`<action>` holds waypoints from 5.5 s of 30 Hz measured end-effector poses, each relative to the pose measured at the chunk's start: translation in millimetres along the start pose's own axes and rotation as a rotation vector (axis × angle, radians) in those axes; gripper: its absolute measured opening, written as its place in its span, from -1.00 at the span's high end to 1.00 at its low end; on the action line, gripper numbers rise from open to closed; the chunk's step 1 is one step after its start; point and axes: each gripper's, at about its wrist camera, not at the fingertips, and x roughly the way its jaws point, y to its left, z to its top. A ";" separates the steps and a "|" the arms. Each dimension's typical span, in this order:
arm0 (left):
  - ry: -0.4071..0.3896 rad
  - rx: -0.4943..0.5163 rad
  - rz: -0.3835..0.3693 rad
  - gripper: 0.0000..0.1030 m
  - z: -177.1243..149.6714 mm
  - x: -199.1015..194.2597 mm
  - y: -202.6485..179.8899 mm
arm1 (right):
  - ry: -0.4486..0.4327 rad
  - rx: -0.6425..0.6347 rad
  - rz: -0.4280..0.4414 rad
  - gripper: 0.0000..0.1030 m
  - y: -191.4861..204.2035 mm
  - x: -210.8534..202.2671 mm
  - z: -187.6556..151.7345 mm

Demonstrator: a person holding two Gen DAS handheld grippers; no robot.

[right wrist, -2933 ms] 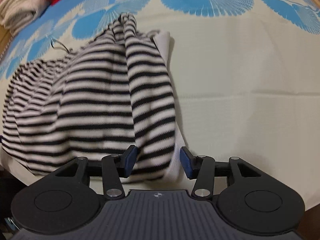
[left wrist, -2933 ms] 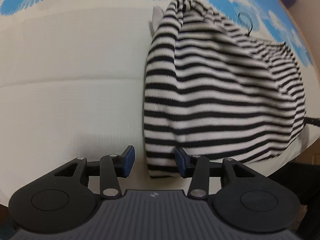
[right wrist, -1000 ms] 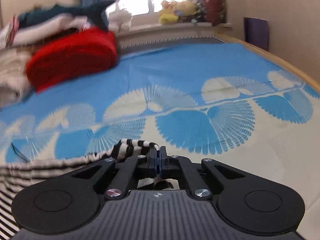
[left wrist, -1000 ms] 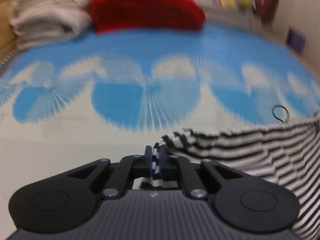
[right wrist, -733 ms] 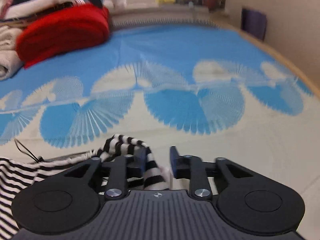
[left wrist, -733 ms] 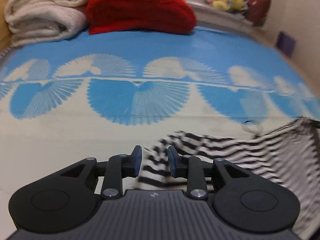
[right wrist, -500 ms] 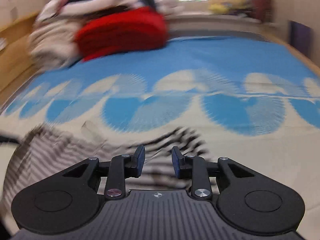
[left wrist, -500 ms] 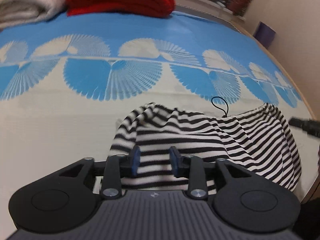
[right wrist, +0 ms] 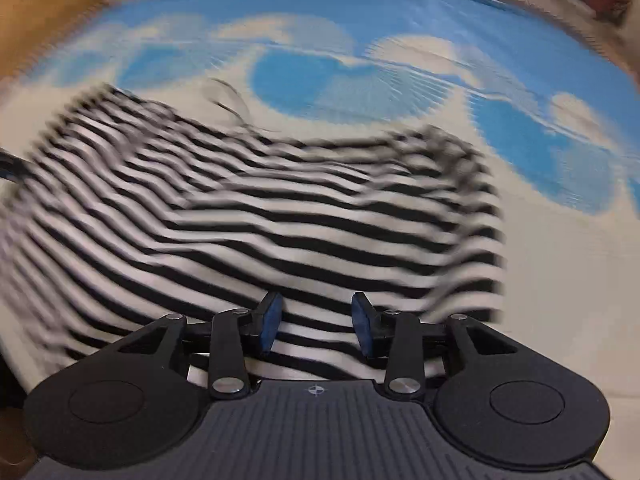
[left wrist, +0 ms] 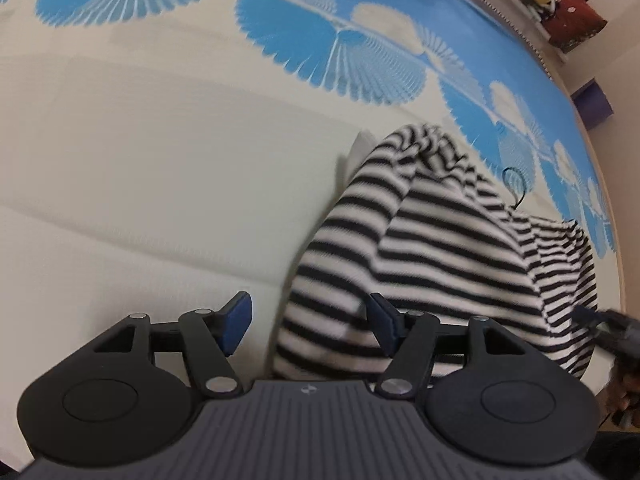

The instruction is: Fold small clothes

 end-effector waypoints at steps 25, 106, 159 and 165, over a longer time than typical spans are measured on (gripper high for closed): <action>0.057 0.041 -0.069 -0.46 -6.5 34.9 -22.3 | -0.393 0.464 -0.218 0.05 -73.7 -142.0 -42.8; -0.077 0.421 -0.264 0.47 -45.4 37.2 -334.3 | -0.408 0.493 -0.186 0.05 -60.4 -126.9 -27.2; 0.079 0.685 -0.226 0.08 -82.4 22.5 -274.7 | -0.062 0.260 0.201 0.95 -55.5 -95.8 -81.6; 0.135 0.696 -0.156 0.00 -87.6 49.8 -273.9 | 0.096 0.179 0.127 0.96 -33.3 -54.0 -82.8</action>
